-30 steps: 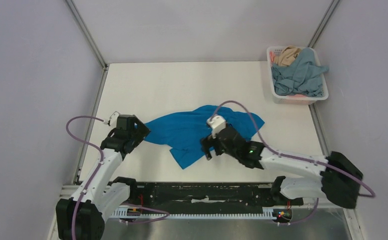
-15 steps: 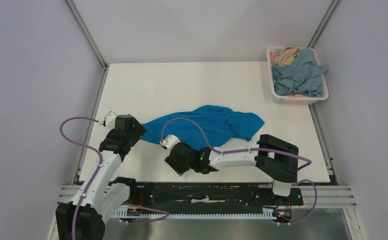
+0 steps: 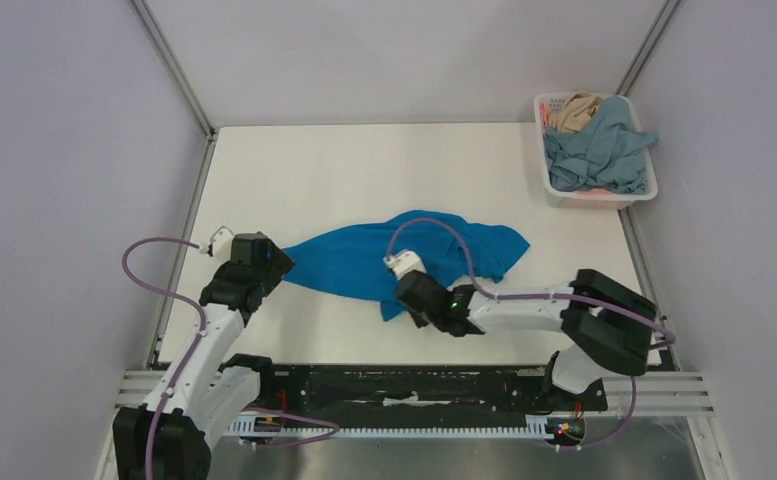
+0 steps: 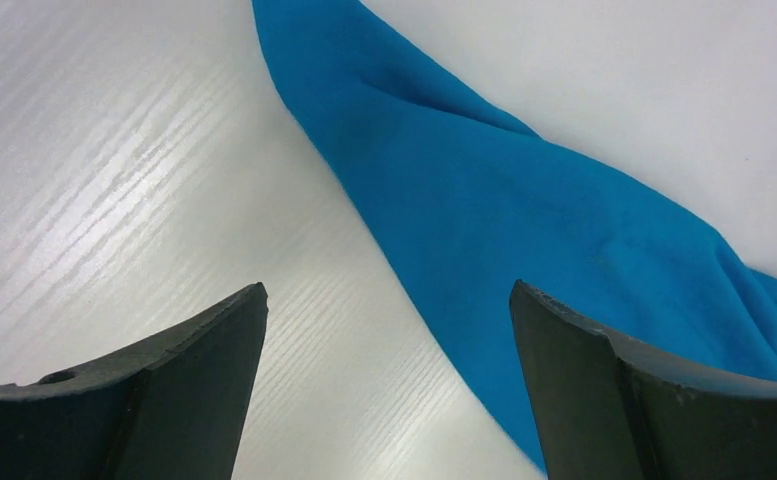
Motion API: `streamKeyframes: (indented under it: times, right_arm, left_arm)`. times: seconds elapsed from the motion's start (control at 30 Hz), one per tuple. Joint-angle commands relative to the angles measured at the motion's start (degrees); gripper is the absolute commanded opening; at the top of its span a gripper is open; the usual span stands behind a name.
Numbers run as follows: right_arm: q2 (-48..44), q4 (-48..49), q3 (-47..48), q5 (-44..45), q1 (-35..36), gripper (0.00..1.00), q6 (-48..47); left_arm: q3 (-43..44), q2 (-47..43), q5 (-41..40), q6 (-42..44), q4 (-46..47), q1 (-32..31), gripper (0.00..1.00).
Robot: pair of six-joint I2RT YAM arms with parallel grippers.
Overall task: Fold and stack the t-shirts
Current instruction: Flatten out the tshirt
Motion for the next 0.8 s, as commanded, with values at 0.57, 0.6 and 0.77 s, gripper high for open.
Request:
streamKeyframes:
  times: [0.57,0.6,0.77]
  right_arm:
    - [-31.14,-6.50,-16.91,12.35,-24.07,0.00,0.80]
    - [-30.76,-6.49,-16.80,12.00,-24.07,0.00,0.78]
    - [-29.68,-6.83,-16.25,11.70,-24.11,0.00,0.49]
  left_arm:
    - [-11.33,-12.24,22.67,-4.48,-7.24,-2.36,0.91]
    - [-12.01,-12.92,23.61,-5.23,-6.77,-3.88,0.91]
    - [-6.61,-10.66,17.48,-4.81,-12.51,-14.79,0.91]
